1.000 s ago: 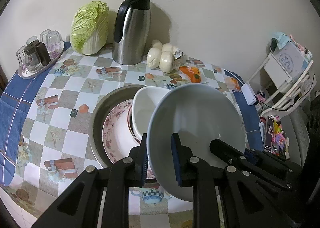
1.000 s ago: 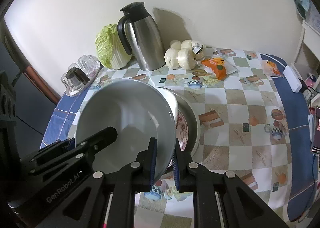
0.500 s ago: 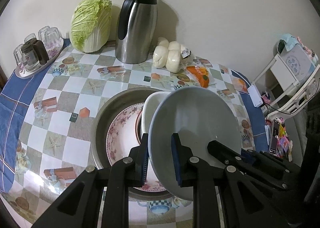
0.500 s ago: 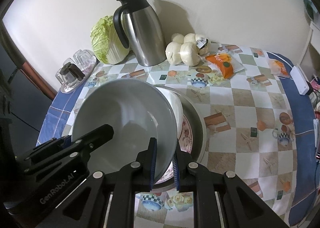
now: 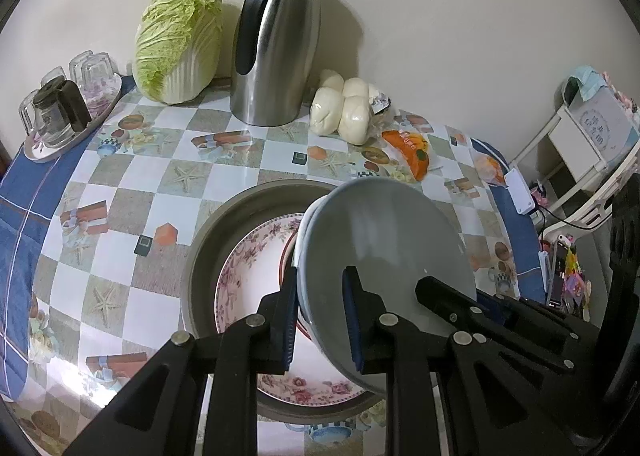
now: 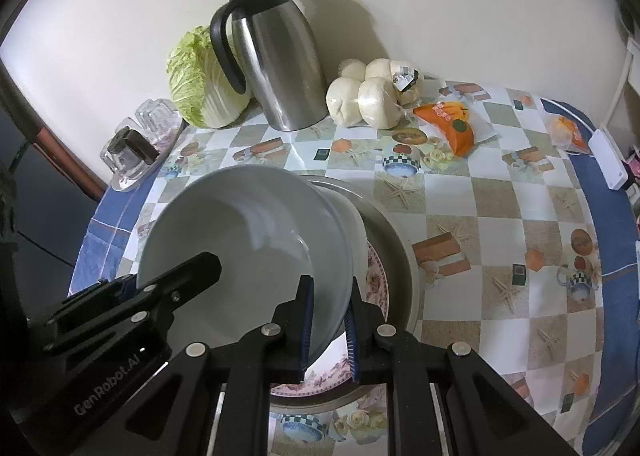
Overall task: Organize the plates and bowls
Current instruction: 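Lift the white bowl with the right tool and carry it over the tray, then lower the white bowl onto the square bowl and open the right tool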
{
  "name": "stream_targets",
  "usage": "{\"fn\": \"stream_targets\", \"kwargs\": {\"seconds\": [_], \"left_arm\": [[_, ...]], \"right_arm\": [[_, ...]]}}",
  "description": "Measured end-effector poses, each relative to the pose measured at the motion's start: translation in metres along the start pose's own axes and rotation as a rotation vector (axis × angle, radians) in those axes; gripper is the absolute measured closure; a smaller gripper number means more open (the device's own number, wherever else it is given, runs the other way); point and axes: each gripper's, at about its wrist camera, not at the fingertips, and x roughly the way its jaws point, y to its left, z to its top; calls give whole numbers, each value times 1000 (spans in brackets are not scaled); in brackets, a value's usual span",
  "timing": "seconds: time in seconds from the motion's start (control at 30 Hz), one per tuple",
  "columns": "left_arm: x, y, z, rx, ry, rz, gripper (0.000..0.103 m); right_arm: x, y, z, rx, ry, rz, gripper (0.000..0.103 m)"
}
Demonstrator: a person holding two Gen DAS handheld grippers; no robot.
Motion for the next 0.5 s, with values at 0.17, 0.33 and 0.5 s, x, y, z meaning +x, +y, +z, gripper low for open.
{"fn": "stream_targets", "kwargs": {"seconds": [0.17, 0.33, 0.5], "left_arm": [[2, 2, 1, 3, -3, -4, 81], [-1, 0, 2, 16, -24, -3, 81], [1, -2, 1, 30, -26, 10, 81]], "right_arm": [[4, -1, 1, -1, 0, -2, 87], [5, -3, 3, 2, -12, -18, 87], [6, -10, 4, 14, -12, -23, 86]]}}
